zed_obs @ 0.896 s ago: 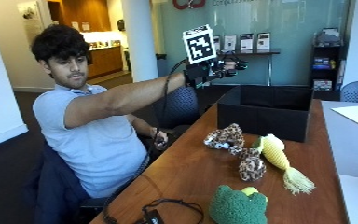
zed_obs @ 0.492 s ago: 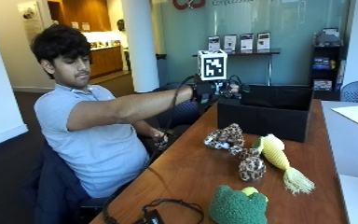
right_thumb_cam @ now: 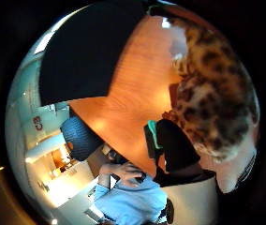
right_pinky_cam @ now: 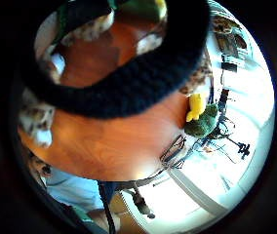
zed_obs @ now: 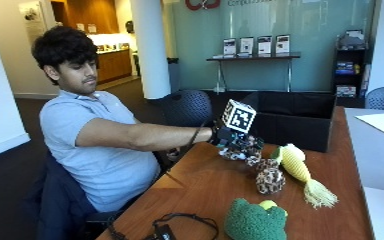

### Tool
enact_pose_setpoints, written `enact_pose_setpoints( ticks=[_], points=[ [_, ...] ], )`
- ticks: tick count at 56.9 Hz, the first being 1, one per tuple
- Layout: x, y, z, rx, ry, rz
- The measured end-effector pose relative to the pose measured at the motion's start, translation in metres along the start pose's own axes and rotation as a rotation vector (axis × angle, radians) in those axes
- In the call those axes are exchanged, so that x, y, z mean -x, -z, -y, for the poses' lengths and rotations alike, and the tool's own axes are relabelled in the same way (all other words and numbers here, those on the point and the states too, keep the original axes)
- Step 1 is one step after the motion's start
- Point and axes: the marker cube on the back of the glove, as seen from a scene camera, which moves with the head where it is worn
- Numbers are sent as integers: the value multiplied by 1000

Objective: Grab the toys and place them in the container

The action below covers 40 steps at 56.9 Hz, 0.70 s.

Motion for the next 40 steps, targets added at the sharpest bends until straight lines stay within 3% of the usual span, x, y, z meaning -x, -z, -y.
enact_pose_setpoints(
  ticks=[7,16,40],
  points=[
    [6,-19,13,-108,48,153],
    [8,-17,16,-237,51,145],
    [5,-17,16,-237,48,199]
  ],
)
